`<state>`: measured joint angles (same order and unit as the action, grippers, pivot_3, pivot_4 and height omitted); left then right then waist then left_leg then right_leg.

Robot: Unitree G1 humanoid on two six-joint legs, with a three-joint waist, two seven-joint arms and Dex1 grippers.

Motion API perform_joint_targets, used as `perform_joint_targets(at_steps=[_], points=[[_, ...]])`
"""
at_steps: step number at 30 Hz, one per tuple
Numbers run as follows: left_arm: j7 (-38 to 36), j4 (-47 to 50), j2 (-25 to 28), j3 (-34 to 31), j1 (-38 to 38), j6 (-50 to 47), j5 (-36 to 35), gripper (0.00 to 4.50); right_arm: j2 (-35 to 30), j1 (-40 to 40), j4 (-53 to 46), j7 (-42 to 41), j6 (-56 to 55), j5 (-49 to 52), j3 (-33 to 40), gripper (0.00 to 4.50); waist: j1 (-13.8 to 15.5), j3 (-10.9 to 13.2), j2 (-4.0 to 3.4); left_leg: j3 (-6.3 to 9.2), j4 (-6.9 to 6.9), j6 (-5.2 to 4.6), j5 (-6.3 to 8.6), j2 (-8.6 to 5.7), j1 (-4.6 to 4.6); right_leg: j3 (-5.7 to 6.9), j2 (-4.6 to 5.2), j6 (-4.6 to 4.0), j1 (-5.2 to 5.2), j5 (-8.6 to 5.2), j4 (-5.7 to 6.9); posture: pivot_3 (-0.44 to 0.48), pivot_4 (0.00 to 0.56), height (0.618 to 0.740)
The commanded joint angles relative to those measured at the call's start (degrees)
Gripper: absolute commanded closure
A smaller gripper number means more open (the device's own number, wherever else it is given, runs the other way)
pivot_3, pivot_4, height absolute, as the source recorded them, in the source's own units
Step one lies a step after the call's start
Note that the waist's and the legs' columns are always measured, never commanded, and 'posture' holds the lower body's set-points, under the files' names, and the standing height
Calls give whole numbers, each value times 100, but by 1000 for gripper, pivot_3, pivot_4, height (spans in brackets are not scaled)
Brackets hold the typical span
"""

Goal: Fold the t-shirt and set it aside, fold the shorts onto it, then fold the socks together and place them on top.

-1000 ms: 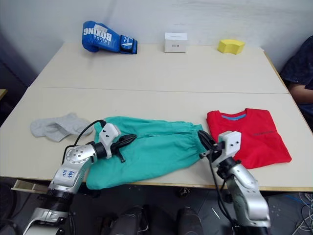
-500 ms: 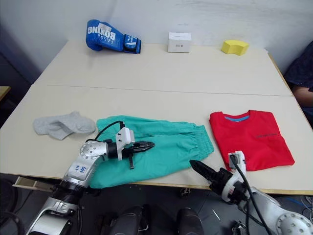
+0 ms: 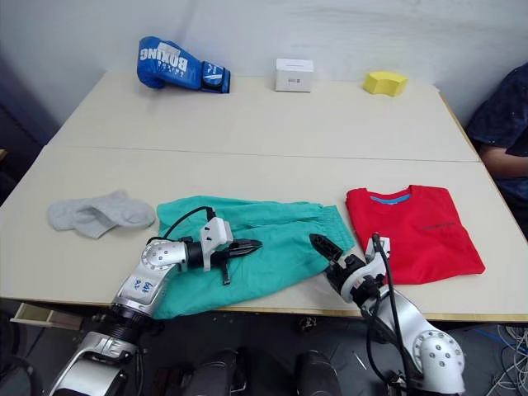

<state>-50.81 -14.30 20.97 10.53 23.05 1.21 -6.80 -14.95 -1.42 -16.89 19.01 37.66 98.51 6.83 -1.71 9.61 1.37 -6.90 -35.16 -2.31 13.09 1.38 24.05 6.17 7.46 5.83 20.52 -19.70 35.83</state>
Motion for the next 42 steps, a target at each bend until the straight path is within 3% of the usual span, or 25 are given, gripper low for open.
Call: perform_joint_targets(at_steps=[1,8,13,20,25,28,31,34,38,42], points=[[-8,-51,-84,27,82,7,-15,4500,275,205,926,-271,2,-763,-258,412,-15,-3,0,-7,0,3,1,5,-2,4,-1,-2,0,1,0,0,150,740],[-88,-81,-62,2,100,-2,-25,4500,666,801,1228,-792,-43,-1725,-122,2874,-14,-2,-8,-13,5,15,0,14,3,16,-2,-11,17,5,5,0,150,740],[-110,73,-8,-69,18,-67,-89,4500,736,848,801,-1189,-372,-2345,116,4473,2,-3,-6,-12,5,17,1,17,1,17,-3,-17,14,9,3,0,150,740],[-65,479,15,-185,30,-373,-243,4500,370,709,-270,-2003,-1006,-3521,353,4473,99,47,-88,-12,8,7,6,-1,29,15,11,-17,35,10,-7,0,150,740],[136,634,-110,-145,190,-612,-214,4500,-205,485,-704,-2289,-1890,-4969,785,4473,178,51,-91,-21,0,-5,-35,-15,102,22,10,-9,105,15,14,0,150,740],[218,605,-151,-88,243,-679,-142,4500,-584,351,-839,-2530,-2205,-5751,842,4473,174,51,-90,-27,-3,-9,-39,-22,101,22,11,-4,101,17,13,0,150,740],[280,532,-122,-33,307,-788,-49,4500,-1203,254,-1162,-3057,-2639,-6824,532,4473,153,56,-93,-36,-4,-24,-43,-26,99,16,13,7,101,23,14,0,150,740],[392,478,-118,-49,340,-933,14,4500,-1582,393,-1426,-3563,-2810,-7624,-230,4473,144,58,-91,-47,-4,-37,-42,-18,89,15,13,16,102,28,14,0,150,740],[508,488,-104,-50,311,-1204,81,4500,-1555,804,-1274,-4015,-2786,-8526,-1548,4473,151,60,-89,-45,-4,-25,-45,4,79,30,3,14,101,28,20,0,150,740],[554,617,-59,-52,216,-1423,68,4500,-1306,1088,-882,-4310,-2592,-8980,-2346,4473,163,62,-85,-44,-3,8,-63,1,82,34,4,11,102,27,21,0,150,740]])
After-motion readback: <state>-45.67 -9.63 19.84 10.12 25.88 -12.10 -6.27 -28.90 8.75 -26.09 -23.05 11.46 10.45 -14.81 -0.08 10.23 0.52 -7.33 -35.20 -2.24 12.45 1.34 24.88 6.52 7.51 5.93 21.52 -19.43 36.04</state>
